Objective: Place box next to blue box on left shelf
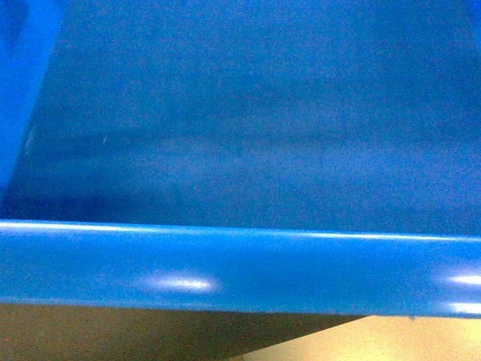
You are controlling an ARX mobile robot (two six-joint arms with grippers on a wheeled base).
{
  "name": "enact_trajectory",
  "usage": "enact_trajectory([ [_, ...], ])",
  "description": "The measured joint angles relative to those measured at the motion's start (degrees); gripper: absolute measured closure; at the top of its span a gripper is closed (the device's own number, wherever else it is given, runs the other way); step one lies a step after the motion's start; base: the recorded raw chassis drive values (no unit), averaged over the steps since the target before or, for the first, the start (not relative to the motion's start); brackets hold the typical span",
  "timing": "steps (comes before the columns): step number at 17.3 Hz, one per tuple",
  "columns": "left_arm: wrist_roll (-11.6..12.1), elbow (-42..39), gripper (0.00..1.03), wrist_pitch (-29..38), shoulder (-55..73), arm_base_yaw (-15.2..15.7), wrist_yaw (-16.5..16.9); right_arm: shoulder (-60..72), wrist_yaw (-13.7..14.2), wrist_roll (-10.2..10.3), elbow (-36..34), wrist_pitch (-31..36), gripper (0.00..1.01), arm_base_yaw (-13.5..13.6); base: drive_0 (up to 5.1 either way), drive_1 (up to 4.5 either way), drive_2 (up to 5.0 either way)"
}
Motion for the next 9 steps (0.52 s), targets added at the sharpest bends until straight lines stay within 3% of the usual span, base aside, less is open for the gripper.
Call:
enact_trajectory([
  [9,-0.02,0.0,0.92,0.02,-0.02,0.0,0.0,0.02,0.02,-0.02,0.0,-0.02,0.8,0.0,-1.4,-1.44,-1.4],
])
